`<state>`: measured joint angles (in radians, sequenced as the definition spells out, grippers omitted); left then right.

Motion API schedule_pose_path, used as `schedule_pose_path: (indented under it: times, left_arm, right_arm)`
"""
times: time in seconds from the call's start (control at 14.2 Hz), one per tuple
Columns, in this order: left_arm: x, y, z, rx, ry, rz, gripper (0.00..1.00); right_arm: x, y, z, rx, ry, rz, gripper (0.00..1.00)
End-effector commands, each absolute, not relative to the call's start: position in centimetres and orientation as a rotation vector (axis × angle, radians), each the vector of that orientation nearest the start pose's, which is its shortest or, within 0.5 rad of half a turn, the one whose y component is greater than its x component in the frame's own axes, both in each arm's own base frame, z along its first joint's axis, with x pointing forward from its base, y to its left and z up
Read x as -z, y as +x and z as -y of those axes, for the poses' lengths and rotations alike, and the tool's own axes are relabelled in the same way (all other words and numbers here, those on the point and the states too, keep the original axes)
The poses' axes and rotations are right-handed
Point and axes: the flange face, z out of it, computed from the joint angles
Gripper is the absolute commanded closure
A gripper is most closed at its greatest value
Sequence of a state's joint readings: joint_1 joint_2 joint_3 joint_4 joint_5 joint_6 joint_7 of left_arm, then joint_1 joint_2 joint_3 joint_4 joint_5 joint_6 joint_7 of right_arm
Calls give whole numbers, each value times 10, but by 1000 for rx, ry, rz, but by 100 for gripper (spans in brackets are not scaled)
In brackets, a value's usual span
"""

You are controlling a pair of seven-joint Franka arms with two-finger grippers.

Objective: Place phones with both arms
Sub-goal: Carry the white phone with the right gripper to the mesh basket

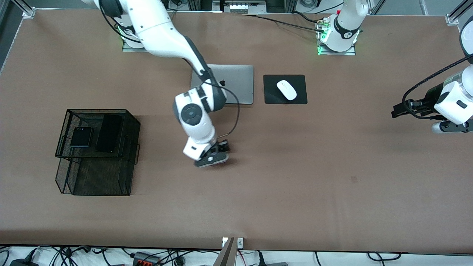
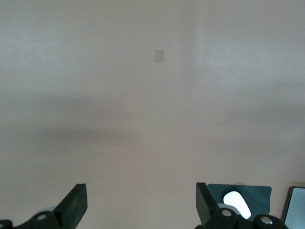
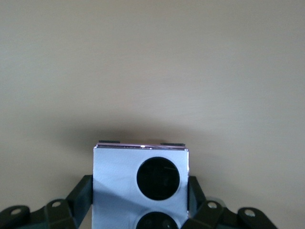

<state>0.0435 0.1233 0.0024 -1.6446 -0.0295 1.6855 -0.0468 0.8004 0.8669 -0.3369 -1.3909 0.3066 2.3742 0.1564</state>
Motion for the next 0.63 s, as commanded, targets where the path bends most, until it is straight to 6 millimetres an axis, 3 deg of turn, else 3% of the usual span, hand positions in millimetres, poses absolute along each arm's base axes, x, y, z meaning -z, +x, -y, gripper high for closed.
schedule_pose_path:
  times: [0.0,0.14,0.42,0.56]
  left_arm:
    - [-532,587,-33,-90,-3083,115,0]
    - [-533,587,-33,-90,-3083,113,0]
    - [-532,587,-35,-95,-3086,116,0]
    - [-533,587,-35,-93,-3086,116,0]
  right_arm:
    - [-269,660,-339,219,-3129,243,58]
    - [-293,670,-304,175,-3174,169,58]
    - [-367,689,-240,162,-3202,71,58]
    - [-383,701,-196,91,-3223,63,58]
